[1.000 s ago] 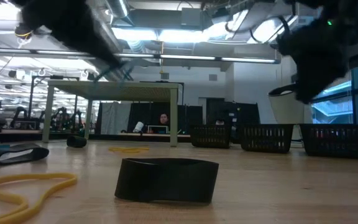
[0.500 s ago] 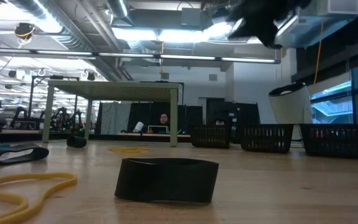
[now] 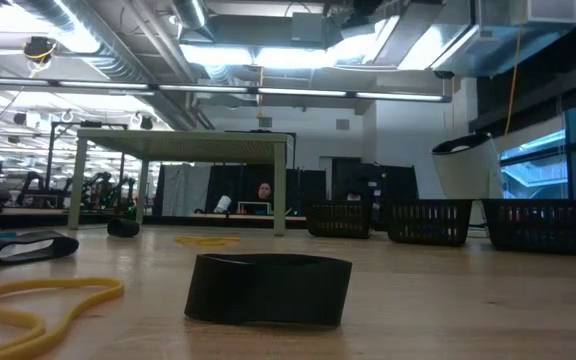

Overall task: Pick & Place Office Desk Supplies
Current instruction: Put the blue rubber band into the bottom black bin

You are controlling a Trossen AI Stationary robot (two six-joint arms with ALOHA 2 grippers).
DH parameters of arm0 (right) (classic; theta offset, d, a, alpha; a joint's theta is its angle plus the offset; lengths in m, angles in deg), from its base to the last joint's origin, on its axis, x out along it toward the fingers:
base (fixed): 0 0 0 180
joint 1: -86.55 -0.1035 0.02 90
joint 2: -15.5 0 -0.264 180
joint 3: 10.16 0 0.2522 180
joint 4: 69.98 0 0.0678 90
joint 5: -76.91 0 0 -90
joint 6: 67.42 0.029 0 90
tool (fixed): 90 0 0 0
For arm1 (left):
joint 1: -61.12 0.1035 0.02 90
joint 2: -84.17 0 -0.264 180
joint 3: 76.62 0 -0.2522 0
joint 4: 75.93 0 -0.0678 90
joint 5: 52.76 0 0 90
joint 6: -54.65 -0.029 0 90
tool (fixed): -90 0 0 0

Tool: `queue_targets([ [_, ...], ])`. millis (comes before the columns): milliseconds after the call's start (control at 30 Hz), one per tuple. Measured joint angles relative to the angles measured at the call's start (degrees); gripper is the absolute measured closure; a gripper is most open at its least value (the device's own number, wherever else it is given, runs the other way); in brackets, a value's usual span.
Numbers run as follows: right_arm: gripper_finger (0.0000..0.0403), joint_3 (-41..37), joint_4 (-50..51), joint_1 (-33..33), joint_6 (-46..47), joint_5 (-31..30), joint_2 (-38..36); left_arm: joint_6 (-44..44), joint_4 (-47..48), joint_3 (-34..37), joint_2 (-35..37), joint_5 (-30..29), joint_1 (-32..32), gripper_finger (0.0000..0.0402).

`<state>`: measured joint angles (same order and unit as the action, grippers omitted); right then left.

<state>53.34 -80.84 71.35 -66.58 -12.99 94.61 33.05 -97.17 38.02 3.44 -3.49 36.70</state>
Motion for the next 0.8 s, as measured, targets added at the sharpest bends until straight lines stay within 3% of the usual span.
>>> queue_targets([
  [233,0.0121,0.0,-9.6,0.1,-1.6,2.3,5.6,0.0,1.1,0.0,0.0,0.2,1.6,0.0398],
  [400,0.0117,0.0,-10.8,0.1,-3.2,2.4,6.2,1.2,2.2,0.0,0.0,0.2,2.2,0.0399],
  [633,0.0147,0.0,-11.3,0.1,-2.7,2.3,6.2,1.3,2.3,0.0,0.0,0.2,2.4,0.0399],
  [800,0.0209,0.0,-11.4,0.1,0.7,0.3,6.2,1.3,3.3,0.0,0.0,0.2,2.5,0.0397],
])
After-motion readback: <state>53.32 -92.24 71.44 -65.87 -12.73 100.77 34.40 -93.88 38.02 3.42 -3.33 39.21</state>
